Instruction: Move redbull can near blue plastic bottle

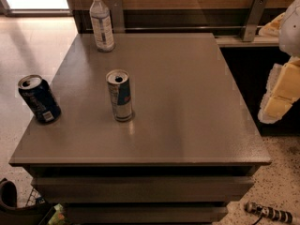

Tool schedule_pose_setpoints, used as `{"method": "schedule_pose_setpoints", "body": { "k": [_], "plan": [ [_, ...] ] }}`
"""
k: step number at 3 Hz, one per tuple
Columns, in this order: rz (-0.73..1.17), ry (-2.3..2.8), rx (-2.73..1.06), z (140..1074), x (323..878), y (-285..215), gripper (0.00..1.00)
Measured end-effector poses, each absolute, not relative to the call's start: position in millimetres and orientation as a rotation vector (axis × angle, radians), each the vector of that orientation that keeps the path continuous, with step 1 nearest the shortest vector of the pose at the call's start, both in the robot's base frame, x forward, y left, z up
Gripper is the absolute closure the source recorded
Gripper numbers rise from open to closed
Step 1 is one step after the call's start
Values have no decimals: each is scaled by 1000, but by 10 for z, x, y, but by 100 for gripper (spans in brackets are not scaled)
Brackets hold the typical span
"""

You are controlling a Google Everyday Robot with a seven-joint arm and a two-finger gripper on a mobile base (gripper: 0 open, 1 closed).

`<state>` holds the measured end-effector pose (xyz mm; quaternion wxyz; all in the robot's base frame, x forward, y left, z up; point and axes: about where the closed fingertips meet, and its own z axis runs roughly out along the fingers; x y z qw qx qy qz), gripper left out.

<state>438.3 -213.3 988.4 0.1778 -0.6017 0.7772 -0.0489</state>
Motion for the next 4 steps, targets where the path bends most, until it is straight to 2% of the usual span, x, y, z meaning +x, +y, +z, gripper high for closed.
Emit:
{"method": "schedule_pose_setpoints", "body": {
  "k": [1,3,4],
  "plan": [
    [-139,2199,-1702,9885,4383,-2133,0],
    [218,1981,-1656,9429,4661,-2054,0],
    [423,1800,-1570,9248,4815,-1783,0]
  ]
}}
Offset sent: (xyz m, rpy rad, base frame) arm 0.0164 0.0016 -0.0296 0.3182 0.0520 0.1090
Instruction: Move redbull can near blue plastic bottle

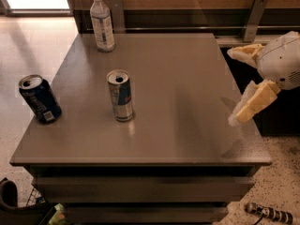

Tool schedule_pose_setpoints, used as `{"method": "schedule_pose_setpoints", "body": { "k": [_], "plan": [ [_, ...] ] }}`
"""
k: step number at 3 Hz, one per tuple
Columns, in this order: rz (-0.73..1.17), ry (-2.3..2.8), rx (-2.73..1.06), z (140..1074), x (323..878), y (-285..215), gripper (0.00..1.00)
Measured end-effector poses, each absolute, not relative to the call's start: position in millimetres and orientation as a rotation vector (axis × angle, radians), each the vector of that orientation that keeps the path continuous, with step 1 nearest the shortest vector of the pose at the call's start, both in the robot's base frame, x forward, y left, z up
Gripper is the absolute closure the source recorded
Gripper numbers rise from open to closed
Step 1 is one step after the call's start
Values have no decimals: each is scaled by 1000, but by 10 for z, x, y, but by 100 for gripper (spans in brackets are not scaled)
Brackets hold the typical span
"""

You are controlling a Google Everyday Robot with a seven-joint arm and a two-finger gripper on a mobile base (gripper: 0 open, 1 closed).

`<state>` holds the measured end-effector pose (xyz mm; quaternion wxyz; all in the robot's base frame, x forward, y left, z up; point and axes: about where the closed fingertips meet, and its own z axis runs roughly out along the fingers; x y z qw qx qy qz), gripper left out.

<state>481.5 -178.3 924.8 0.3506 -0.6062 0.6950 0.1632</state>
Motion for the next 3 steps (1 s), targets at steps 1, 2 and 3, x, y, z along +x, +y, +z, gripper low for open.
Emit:
{"method": "schedule_pose_setpoints", "body": {
  "k": [1,2,3],
  "plan": [
    [594,1618,-1451,9379,4846,-1361,0],
    [740,1501,-1331,9580,4821,-851,0],
    [822,1445,-1233,9608,4851,-384,0]
  ]
}}
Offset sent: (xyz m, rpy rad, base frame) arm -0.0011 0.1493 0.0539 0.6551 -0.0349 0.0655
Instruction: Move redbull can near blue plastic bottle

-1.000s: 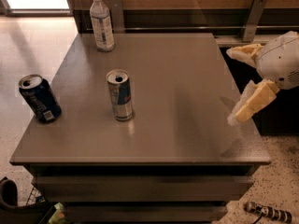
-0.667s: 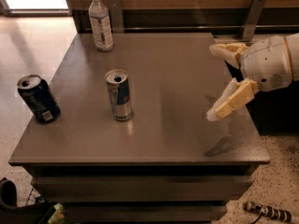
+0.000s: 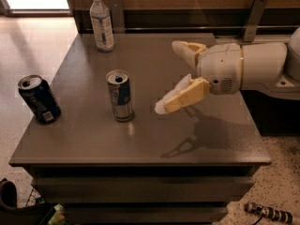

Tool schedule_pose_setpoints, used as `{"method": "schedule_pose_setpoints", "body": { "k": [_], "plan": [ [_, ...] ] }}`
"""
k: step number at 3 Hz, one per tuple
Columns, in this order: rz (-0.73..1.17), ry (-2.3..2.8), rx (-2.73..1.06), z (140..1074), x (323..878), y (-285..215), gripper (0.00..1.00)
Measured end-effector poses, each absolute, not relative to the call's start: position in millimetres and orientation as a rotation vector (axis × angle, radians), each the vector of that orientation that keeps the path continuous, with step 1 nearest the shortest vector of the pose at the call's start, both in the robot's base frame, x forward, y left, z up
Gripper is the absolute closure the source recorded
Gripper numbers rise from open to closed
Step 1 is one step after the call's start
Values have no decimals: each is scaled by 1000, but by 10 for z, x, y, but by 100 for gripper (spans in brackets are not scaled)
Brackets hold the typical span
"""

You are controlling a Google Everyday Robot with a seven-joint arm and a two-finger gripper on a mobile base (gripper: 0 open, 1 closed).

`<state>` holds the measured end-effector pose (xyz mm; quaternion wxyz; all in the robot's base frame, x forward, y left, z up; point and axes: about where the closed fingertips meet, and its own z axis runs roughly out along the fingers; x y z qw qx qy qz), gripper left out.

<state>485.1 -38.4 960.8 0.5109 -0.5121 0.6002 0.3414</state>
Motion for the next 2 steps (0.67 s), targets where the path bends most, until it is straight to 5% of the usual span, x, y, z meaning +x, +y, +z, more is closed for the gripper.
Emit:
{"method": "schedule_pose_setpoints", "body": {
  "k": [2],
  "plan": [
    [829,1371,-1049,9267,5151,254,0]
  ]
}}
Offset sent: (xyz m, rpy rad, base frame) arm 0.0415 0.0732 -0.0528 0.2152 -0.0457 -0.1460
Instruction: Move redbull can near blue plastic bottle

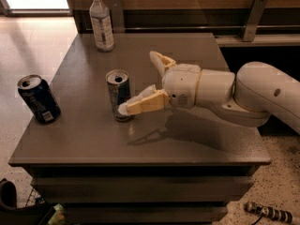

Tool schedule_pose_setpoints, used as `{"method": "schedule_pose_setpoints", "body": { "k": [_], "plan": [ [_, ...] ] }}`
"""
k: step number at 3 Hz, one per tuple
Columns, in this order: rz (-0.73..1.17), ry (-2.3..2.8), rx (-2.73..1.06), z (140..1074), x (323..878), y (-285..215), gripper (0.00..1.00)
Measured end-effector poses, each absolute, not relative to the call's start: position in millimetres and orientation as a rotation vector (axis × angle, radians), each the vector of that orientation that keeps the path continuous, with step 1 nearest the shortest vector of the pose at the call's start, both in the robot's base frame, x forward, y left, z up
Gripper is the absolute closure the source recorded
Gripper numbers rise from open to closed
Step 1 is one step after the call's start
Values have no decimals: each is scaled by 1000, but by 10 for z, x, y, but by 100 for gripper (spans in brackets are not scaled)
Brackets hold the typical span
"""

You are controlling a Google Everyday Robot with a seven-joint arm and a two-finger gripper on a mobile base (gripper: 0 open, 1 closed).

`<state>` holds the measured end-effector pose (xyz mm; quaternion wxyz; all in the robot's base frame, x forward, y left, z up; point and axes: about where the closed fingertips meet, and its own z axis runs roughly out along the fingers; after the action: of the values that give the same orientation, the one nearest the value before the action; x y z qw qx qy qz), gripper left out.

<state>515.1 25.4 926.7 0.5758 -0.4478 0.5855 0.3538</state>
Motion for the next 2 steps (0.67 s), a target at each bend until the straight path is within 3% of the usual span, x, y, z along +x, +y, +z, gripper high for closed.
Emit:
{"method": "schedule_pose_setpoints", "body": {
  "k": [2],
  "plan": [
    [851,1390,-1081,9135,5120,432,0]
  ]
}}
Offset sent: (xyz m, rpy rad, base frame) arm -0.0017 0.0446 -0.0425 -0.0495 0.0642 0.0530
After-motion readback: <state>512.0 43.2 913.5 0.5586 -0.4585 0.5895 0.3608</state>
